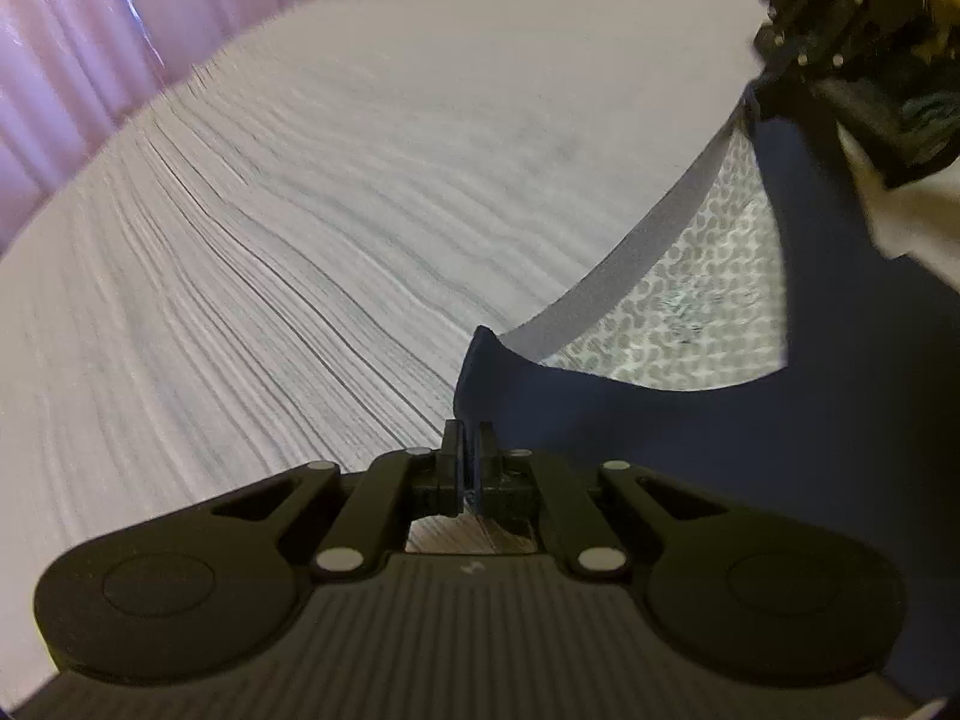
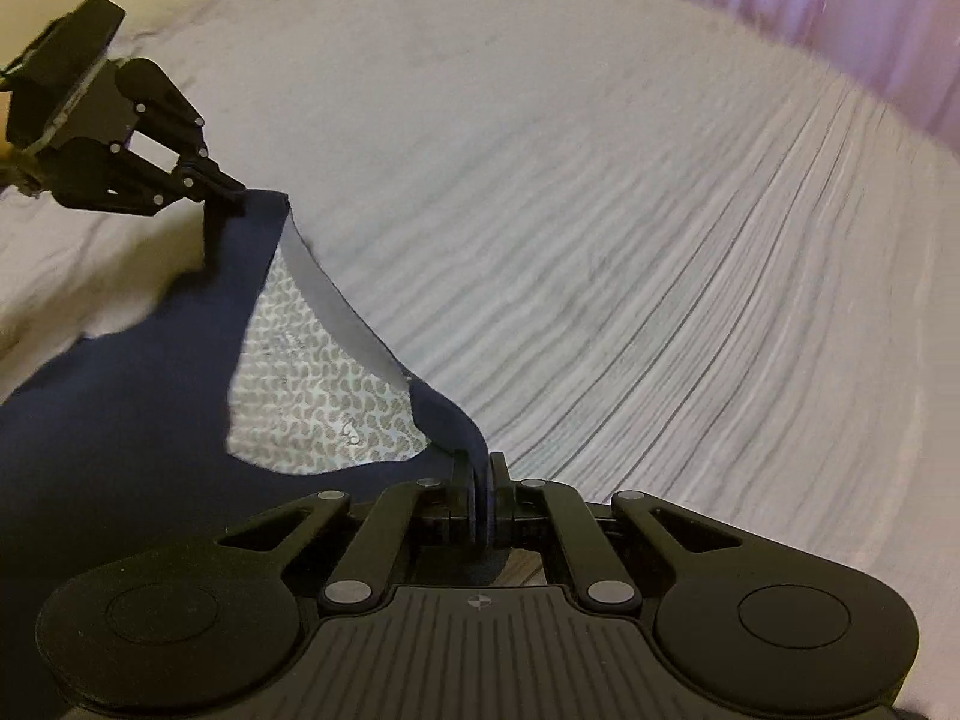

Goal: Fold clothes
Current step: 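Lift the neckline with both grippers and fold it toward the hem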

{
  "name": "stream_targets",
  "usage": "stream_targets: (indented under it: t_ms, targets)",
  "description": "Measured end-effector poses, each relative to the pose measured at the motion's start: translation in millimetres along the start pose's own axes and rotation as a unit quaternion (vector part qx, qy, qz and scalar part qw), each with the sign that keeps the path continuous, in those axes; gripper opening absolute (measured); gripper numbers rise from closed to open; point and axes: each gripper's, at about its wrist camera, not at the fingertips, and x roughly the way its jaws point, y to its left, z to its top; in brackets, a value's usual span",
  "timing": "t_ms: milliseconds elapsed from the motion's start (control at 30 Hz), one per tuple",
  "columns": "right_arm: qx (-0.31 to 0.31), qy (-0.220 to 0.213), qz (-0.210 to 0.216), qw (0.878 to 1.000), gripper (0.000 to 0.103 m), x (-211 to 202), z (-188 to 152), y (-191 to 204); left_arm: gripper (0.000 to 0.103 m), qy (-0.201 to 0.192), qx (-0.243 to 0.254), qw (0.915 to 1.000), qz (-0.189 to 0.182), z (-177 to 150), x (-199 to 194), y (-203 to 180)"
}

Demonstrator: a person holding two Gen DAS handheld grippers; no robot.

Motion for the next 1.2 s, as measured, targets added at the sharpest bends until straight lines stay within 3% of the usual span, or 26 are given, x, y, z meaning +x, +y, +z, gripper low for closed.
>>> stream_targets:
  t_ms: [267,433,600,700,967,1200]
  targets:
    - [-0.019,-0.068,-0.043,0.997,0.001,-85,-71,105,0.000,-0.049,0.000,0.9987,-0.010,-56,-122,-73]
    - [-0.018,-0.063,-0.076,0.995,0.001,-113,-131,176,0.000,-0.048,0.022,0.9983,-0.026,-114,-160,-141]
    - [-0.048,-0.027,-0.110,0.992,0.001,-104,-187,256,0.000,-0.044,0.114,0.9923,-0.016,-176,-156,-214]
    - [-0.050,-0.014,-0.120,0.991,0.001,-91,-209,285,0.000,-0.049,0.140,0.9889,-0.007,-205,-149,-237]
    - [-0.039,-0.019,-0.140,0.989,0.001,-71,-239,306,0.000,-0.084,0.107,0.9903,0.027,-235,-139,-257]
    - [-0.045,-0.083,-0.144,0.985,0.001,-63,-263,305,0.000,-0.113,0.085,0.9861,0.088,-255,-132,-281]
